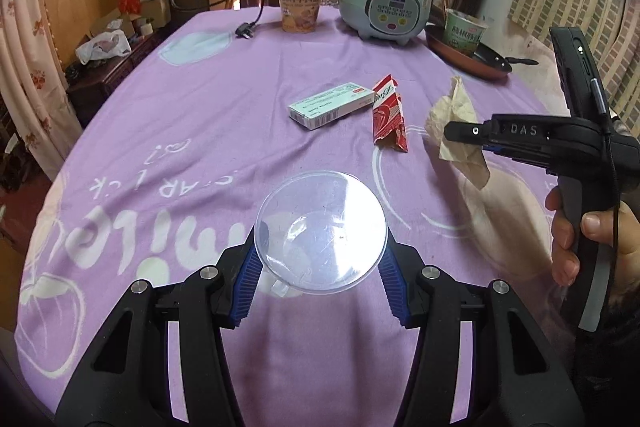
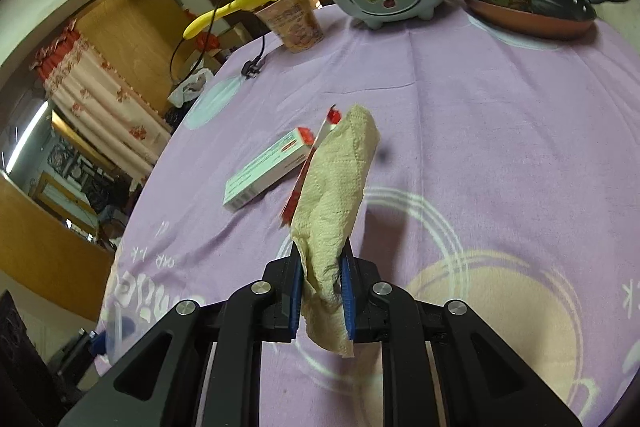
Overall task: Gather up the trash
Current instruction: 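Lift and carry the plastic cup and paper towel over the red basket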
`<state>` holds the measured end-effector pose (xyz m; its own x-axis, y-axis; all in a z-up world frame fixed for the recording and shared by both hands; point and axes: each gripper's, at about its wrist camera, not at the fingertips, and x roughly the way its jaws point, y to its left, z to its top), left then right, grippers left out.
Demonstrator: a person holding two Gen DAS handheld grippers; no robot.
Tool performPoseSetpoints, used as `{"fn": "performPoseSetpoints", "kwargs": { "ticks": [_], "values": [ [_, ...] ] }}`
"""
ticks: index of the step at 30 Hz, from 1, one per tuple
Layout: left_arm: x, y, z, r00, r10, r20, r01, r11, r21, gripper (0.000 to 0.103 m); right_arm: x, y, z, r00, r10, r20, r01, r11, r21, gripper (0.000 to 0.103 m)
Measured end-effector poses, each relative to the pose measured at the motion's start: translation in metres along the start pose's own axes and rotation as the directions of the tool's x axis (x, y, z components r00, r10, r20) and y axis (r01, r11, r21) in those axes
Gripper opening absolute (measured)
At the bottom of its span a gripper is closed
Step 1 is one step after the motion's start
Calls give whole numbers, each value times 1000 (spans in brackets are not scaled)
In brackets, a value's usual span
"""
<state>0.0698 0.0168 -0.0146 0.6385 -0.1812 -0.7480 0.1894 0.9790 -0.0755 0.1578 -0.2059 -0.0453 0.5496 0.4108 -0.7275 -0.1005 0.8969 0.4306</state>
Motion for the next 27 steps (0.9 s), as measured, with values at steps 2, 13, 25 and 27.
{"fn": "performPoseSetpoints", "kwargs": {
  "ticks": [2,13,25,27],
  "values": [
    [-10,4,-5,1000,-4,13,4,1000,-3,53,-10,8,-10,1000,5,-7,-5,1000,-31,18],
    [-73,26,-62,996,41,74,-39,999,-23,53,-54,50,-80,997,72,-42,-77,989,-123,18],
    [-142,85,-139,989,89,115,-69,983,-172,53,-67,129,-151,973,205,-110,-224,953,-206,18],
    [-156,100,-155,986,113,124,-86,974,-208,53,-69,154,-163,965,227,-134,-255,933,-253,18]
  ]
}}
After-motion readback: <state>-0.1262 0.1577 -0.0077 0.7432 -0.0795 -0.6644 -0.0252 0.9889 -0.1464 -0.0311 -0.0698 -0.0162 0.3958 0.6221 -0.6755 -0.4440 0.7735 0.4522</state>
